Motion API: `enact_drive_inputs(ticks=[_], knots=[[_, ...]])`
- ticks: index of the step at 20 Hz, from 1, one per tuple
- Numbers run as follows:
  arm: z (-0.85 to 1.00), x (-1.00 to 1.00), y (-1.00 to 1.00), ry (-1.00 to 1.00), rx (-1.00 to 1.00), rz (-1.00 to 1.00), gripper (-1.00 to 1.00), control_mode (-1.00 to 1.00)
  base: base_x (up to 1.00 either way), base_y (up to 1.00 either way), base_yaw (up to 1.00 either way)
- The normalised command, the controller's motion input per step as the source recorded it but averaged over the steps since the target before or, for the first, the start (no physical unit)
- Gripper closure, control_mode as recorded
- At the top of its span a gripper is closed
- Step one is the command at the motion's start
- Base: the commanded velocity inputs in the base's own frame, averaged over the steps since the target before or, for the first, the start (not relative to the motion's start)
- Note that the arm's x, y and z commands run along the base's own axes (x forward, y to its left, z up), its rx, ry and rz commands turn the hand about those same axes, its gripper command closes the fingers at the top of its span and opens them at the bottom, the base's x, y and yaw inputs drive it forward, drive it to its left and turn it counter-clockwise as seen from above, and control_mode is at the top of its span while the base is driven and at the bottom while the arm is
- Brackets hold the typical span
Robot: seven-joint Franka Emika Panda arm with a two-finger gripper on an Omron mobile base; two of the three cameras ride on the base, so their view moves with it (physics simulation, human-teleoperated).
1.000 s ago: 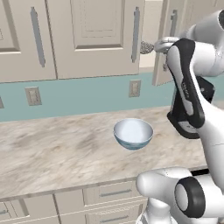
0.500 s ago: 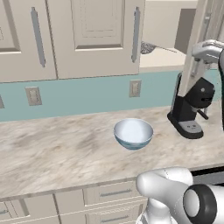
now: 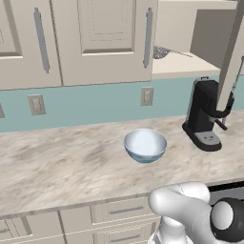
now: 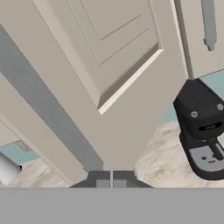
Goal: Open the cabinet and setup a tea strainer by placing it in the bowl upright.
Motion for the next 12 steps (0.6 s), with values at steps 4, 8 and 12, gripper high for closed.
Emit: enact_drive_inputs(ticks=[4,8,12], knots=[[0.00,-0.51,-0.11,0.00,0.00,0.00,1.00,-1.00,0.00,0.00,0.00],[0.02,-0.63,0.29,0.00,-0.05,-0.06,-1.00,-1.00,0.00,0.00,0.00],[0.14,-0.87,0.93,-0.01,-0.19,-0.07,-1.00,-1.00,0.00,0.00,0.00]])
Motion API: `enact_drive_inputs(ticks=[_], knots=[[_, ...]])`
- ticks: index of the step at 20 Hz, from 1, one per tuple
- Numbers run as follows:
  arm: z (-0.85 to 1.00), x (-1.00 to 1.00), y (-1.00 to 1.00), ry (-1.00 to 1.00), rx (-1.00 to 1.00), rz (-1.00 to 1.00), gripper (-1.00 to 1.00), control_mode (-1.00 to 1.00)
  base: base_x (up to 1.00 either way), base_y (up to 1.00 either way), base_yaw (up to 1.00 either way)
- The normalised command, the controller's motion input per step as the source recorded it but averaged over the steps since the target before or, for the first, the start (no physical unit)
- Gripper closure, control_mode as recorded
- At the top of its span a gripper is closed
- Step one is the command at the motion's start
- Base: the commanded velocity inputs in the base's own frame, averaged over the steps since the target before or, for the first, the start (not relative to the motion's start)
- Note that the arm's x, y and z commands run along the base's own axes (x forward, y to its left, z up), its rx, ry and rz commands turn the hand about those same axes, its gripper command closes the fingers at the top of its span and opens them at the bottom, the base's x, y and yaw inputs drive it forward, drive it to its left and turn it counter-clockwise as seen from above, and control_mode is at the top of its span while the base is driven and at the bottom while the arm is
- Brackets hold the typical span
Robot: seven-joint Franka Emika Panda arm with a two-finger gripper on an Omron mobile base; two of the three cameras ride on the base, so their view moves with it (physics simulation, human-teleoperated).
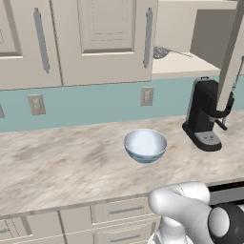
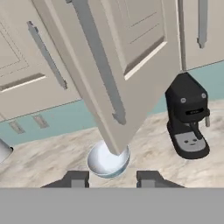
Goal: Open the cabinet and setup a tea strainer by placing it in the bowl upright.
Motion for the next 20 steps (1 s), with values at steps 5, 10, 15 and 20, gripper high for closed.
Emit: enact_drive_inputs(ticks=[5,10,15,20], knots=[[0.39,-0.40,0.67,0.00,-0.28,-0.01,-1.00,-1.00,0.00,0.00,0.00],[0.12,-0.04,0.98,0.09,-0.68,0.00,-1.00,-1.00,0.00,0.00,0.00],[0.03,0.12,0.81,0.25,-0.73,0.00,-1.00,-1.00,0.00,0.00,0.00],[-0.12,0.62,0.16,0.23,-0.66,0.01,-1.00,-1.00,0.00,0.00,0.00]])
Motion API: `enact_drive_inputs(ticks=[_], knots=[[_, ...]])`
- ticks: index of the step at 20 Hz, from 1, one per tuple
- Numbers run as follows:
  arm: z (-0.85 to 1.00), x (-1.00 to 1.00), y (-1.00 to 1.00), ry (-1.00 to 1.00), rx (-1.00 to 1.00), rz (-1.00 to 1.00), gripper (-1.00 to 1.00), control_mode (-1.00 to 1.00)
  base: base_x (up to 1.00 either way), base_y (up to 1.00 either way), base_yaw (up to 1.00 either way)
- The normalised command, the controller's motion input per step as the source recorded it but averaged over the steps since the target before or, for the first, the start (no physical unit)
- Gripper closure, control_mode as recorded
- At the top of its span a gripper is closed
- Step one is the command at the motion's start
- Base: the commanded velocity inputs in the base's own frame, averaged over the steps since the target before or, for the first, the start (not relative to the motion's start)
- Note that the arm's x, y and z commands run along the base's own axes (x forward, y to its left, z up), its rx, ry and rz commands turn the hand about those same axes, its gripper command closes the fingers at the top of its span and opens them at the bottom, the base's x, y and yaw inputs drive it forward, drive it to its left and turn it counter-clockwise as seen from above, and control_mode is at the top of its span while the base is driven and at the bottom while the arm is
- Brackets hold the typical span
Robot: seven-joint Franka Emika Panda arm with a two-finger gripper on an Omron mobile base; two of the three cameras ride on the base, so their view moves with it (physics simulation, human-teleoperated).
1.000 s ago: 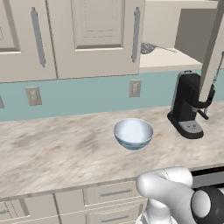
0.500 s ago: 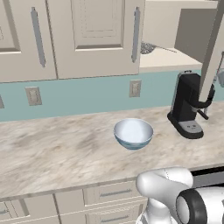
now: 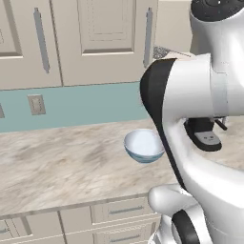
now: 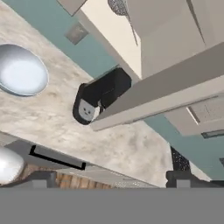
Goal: Open the cabinet and setup a tea strainer by placing it in the bowl upright.
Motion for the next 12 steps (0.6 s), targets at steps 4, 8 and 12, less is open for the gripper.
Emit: enact_drive_inputs(ticks=[4,8,12], knots=[[-0.34,0.89,0.00,0.33,-0.51,0.07,-1.00,-1.00,0.00,0.00,0.00],[-0.31,0.75,-0.03,0.30,-0.43,0.06,-1.00,-1.00,0.00,0.00,0.00],[-0.10,0.40,-0.36,0.28,-0.12,0.00,-1.00,-1.00,0.00,0.00,0.00]])
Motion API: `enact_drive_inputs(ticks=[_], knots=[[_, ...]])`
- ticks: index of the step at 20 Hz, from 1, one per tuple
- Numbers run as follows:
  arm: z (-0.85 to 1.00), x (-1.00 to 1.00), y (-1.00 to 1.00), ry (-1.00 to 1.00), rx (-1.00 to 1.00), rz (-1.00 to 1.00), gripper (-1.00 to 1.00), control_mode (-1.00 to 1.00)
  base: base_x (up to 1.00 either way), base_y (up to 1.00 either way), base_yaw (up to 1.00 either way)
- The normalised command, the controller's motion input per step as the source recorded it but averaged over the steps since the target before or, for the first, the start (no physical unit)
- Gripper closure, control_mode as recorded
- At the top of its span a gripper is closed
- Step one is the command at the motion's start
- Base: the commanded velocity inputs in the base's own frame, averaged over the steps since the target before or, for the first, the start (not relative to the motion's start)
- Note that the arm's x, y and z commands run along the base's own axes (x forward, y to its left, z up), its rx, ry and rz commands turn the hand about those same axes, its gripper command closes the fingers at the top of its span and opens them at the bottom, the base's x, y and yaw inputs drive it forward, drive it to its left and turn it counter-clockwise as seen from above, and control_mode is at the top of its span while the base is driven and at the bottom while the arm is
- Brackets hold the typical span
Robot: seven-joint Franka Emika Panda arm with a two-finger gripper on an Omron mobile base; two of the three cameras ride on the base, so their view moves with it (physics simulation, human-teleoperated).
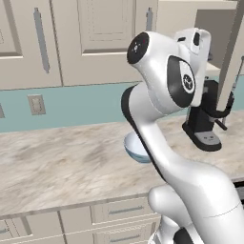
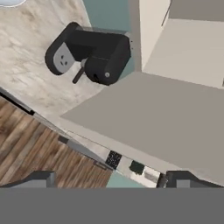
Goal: Open the cabinet and setup a tea strainer by placing it in the bowl upright.
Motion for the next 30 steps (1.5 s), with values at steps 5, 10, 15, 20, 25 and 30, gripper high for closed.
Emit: enact_drive_inputs(ticks=[5,10,15,20,25,30], knots=[[-0.21,0.25,-0.30,0.16,0.02,0.00,-1.00,-1.00,0.00,0.00,0.00],[-0.29,0.41,0.00,0.08,0.00,0.00,-1.00,-1.00,0.00,0.00,0.00],[-0.15,0.18,-0.27,0.03,0.01,0.00,-1.00,-1.00,0.00,0.00,0.00],[-0.15,0.03,-0.20,0.00,0.00,0.00,-1.00,-1.00,0.00,0.00,0.00],[-0.14,0.17,-0.25,0.01,0.00,0.00,-1.00,-1.00,0.00,0.00,0.00],[-0.07,0.33,-0.58,0.00,0.00,-0.03,-1.00,-1.00,0.00,0.00,0.00]])
